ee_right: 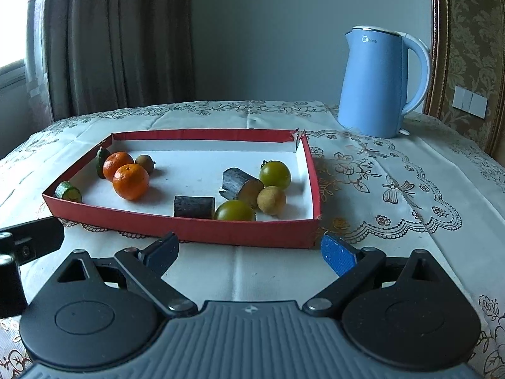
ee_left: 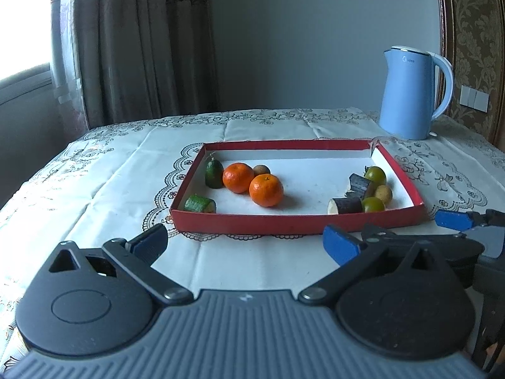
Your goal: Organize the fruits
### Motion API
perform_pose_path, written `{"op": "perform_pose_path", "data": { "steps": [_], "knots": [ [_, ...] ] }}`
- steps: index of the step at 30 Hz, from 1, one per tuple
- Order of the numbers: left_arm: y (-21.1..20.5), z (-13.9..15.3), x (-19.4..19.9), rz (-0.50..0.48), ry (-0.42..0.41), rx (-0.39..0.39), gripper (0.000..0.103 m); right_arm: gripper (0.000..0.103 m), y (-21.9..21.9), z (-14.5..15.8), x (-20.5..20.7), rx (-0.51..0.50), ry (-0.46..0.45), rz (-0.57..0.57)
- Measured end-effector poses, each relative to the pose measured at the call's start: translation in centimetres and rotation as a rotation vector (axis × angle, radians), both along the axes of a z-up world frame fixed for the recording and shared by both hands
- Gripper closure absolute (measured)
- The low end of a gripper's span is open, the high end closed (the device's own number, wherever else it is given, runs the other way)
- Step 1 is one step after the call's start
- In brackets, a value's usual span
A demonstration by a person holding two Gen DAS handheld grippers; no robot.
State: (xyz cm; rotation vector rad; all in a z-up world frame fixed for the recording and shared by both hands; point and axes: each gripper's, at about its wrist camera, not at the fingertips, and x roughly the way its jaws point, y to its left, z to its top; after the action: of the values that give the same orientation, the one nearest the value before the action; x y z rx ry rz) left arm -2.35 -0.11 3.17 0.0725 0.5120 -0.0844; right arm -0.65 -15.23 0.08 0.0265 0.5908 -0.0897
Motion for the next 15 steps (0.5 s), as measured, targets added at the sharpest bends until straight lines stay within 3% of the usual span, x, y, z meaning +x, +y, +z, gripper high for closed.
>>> {"op": "perform_pose_path", "data": {
  "steps": [15],
  "knots": [
    [0.13,-0.36,0.28,0.001,-0.003,0.011,0.0,0.005,0.21,-0.38,0.42,-0.009,0.013,0.003]
  ]
}}
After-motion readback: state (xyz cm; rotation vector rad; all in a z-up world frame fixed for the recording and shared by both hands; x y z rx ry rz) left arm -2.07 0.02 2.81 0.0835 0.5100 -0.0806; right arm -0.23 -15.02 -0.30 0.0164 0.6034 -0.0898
